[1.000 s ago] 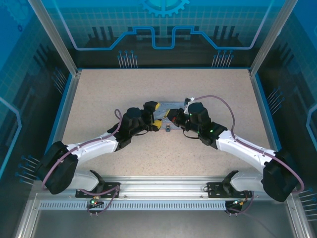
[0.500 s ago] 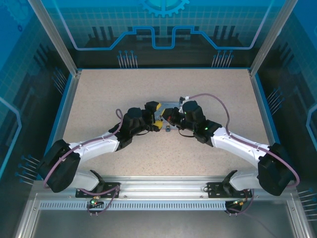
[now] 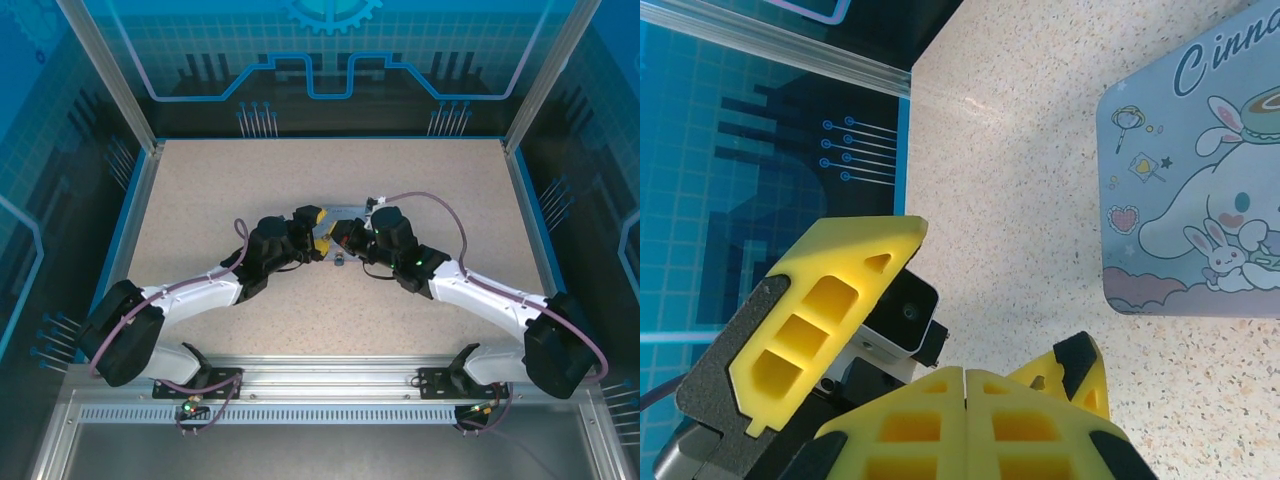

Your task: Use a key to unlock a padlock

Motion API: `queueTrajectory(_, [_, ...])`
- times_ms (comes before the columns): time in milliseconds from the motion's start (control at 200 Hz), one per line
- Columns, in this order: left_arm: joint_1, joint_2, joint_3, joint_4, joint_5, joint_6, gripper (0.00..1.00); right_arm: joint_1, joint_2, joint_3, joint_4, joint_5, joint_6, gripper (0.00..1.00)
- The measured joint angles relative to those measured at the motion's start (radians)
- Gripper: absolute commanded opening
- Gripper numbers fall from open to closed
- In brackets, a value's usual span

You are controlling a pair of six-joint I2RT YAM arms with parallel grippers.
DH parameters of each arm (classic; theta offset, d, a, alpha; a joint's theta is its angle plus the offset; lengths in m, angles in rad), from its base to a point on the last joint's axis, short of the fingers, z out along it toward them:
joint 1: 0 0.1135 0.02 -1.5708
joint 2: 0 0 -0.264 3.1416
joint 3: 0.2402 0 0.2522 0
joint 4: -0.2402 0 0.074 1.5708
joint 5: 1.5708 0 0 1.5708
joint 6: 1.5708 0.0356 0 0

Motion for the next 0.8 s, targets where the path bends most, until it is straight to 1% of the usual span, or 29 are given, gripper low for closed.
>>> queueTrajectory(120, [0.000, 0.000, 0.000, 0.002, 0.000, 0.000, 0.69, -0.001, -0.006, -0.004, 0.000, 0.010, 0.000, 0.00])
queueTrajectory(310, [0.000, 0.000, 0.000, 0.002, 0.000, 0.000, 0.66, -0.001, -0.006, -0.011, -0.003, 0.024, 0.003, 0.00])
queueTrajectory(605, [0.000, 0.000, 0.000, 0.002, 0.000, 0.001, 0.65, -0.001, -0.008, -0.013, -0.004, 0.043, 0.011, 0.00])
queueTrajectory(730, [0.000, 0.000, 0.000, 0.002, 0.000, 0.001, 0.60, -0.001, -0.008, -0.013, -0.004, 0.050, 0.013, 0.00])
queueTrajectory(800, [0.000, 0.000, 0.000, 0.002, 0.000, 0.002, 0.55, -0.001, -0.008, -0.013, -0.004, 0.053, 0.015, 0.00])
